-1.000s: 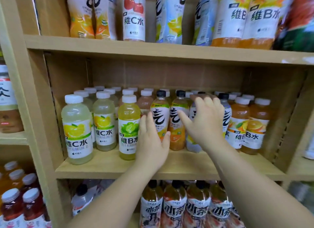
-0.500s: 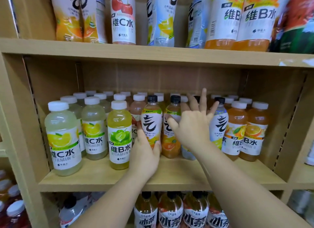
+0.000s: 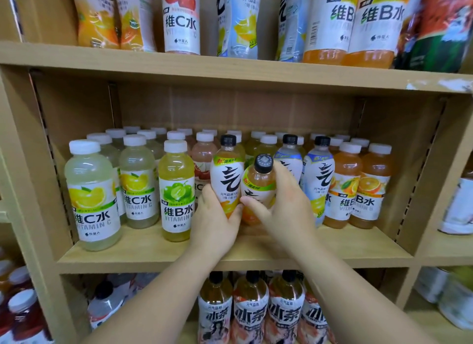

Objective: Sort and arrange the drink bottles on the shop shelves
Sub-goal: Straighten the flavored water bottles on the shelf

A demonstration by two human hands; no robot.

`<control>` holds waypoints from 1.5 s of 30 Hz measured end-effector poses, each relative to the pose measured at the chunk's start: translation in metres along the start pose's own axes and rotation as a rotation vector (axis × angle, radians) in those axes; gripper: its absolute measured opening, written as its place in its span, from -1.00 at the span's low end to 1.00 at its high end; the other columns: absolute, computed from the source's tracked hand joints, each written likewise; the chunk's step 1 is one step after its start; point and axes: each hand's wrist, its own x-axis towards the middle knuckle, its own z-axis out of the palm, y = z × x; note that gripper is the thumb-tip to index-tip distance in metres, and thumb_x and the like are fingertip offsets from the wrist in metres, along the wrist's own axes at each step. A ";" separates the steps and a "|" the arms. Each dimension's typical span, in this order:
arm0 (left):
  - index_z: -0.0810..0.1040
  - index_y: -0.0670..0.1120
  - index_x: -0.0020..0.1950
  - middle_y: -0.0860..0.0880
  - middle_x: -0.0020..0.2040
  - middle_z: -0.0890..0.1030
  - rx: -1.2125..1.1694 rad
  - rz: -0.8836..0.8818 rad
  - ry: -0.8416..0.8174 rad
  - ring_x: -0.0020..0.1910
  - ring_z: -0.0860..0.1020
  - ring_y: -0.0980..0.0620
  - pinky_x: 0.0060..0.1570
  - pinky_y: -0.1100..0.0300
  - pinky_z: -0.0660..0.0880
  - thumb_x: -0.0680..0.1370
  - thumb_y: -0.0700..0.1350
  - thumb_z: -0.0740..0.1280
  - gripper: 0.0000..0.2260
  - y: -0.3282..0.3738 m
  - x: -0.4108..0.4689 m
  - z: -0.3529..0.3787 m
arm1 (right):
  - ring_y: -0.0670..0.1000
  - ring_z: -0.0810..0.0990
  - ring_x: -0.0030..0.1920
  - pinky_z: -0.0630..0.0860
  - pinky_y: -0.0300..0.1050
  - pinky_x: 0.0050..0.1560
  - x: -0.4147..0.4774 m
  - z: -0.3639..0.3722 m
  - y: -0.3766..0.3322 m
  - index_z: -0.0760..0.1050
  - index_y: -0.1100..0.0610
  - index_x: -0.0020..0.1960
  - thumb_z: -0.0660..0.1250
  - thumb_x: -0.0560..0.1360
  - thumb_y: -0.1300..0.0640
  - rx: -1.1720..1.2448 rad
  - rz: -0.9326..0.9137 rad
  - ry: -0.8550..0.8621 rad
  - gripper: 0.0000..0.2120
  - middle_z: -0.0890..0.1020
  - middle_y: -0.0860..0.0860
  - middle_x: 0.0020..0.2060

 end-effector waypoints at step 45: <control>0.41 0.07 0.29 0.01 0.24 0.61 -0.253 0.161 0.287 0.19 0.60 -0.07 0.23 -0.20 0.55 0.51 0.08 0.46 -0.59 0.104 0.140 -0.312 | -0.12 0.49 0.33 0.51 -0.03 0.28 0.152 -0.120 -0.202 -0.03 -0.11 0.63 0.44 0.51 -0.16 0.511 -0.286 0.120 -0.12 0.42 -0.16 0.46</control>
